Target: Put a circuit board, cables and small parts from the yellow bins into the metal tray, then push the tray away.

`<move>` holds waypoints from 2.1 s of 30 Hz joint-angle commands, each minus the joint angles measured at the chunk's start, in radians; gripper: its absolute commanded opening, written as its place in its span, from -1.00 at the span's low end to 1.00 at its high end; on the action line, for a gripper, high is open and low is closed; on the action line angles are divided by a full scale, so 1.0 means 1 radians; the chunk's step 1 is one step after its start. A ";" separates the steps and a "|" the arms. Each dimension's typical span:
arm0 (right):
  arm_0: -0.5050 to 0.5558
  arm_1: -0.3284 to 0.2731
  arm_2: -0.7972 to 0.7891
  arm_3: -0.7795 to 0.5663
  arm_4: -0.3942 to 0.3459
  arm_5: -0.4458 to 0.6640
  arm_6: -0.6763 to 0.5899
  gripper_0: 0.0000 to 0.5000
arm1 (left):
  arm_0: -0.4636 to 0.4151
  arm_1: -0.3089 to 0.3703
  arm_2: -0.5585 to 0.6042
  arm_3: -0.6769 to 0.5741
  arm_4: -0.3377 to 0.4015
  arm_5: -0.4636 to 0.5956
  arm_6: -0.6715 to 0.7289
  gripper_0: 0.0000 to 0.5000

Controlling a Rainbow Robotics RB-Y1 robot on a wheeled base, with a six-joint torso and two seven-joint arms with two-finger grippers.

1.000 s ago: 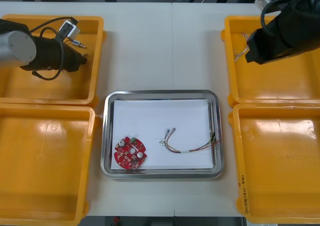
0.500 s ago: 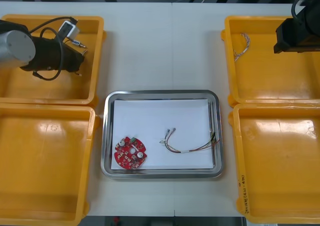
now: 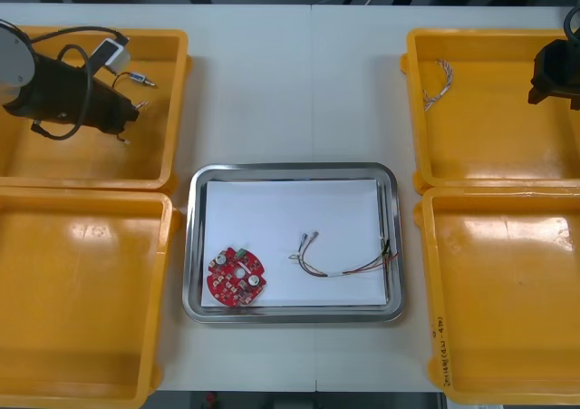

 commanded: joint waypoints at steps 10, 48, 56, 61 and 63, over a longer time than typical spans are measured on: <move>-0.116 0.047 -0.038 0.097 0.028 0.003 -0.084 1.00 | 0.035 0.043 0.234 -0.252 -0.253 0.277 0.144 -1.00; -0.329 0.225 -0.038 0.462 0.230 -0.136 -0.284 1.00 | 0.281 -0.041 0.450 -1.083 -0.390 0.930 0.839 -1.00; -0.362 0.230 -0.038 0.559 0.233 -0.240 -0.290 1.00 | 0.236 -0.073 0.329 -1.146 -0.411 0.930 1.015 -1.00; -0.382 0.245 -0.038 0.619 0.265 -0.301 -0.291 1.00 | 0.192 -0.093 0.241 -1.146 -0.427 0.930 1.099 -1.00; -0.386 0.251 -0.038 0.646 0.276 -0.340 -0.296 1.00 | 0.172 -0.096 0.185 -1.145 -0.442 0.925 1.142 -1.00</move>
